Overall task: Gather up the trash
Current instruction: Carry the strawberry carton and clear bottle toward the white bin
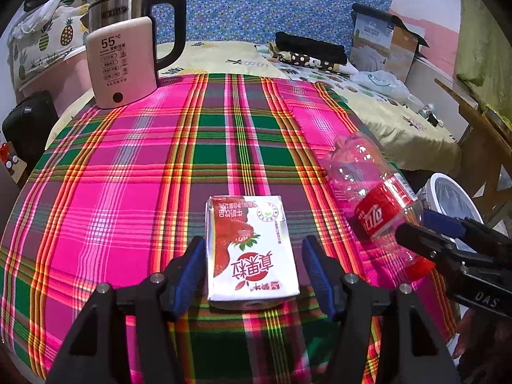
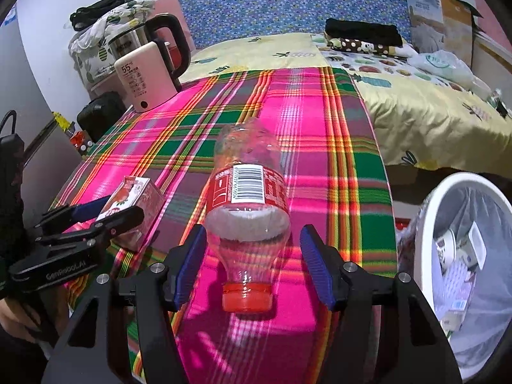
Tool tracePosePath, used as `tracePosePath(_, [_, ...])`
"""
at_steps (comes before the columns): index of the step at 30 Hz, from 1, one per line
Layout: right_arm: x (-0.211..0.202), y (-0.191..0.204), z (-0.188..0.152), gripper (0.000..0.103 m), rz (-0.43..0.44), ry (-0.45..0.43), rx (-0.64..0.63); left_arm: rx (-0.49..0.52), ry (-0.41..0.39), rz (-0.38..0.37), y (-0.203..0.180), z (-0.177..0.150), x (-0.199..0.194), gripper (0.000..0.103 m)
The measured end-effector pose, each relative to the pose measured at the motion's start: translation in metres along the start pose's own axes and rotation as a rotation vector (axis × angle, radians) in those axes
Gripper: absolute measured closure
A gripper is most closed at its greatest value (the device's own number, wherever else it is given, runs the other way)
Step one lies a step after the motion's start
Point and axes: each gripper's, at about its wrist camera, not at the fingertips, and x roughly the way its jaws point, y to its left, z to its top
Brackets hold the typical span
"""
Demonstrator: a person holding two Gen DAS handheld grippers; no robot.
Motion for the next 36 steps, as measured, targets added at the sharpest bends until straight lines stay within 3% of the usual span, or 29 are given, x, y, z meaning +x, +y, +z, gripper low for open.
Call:
tracePosePath(9, [0.012, 0.005, 0.011, 0.040, 0.004, 0.013, -0.037, -0.021, 0.032, -0.002, 0.004, -0.005, 0.013, 0.039])
tracePosePath(21, [0.024, 0.006, 0.020, 0.038, 0.009, 0.025, -0.038, -0.018, 0.018, 0.006, 0.005, -0.005, 0.017, 0.039])
tracePosePath(25, [0.029, 0.004, 0.021, 0.038, 0.022, 0.047, -0.021, -0.015, 0.015, 0.012, 0.006, -0.004, 0.018, 0.045])
tracePosePath(30, [0.035, -0.002, 0.020, 0.038, 0.015, 0.084, 0.018, -0.018, 0.012, 0.008, 0.009, -0.003, 0.018, 0.046])
tracePosePath(36, [0.023, 0.000, 0.022, 0.038, 0.027, 0.033, 0.020, -0.024, 0.013, 0.008, 0.010, -0.002, 0.018, 0.046])
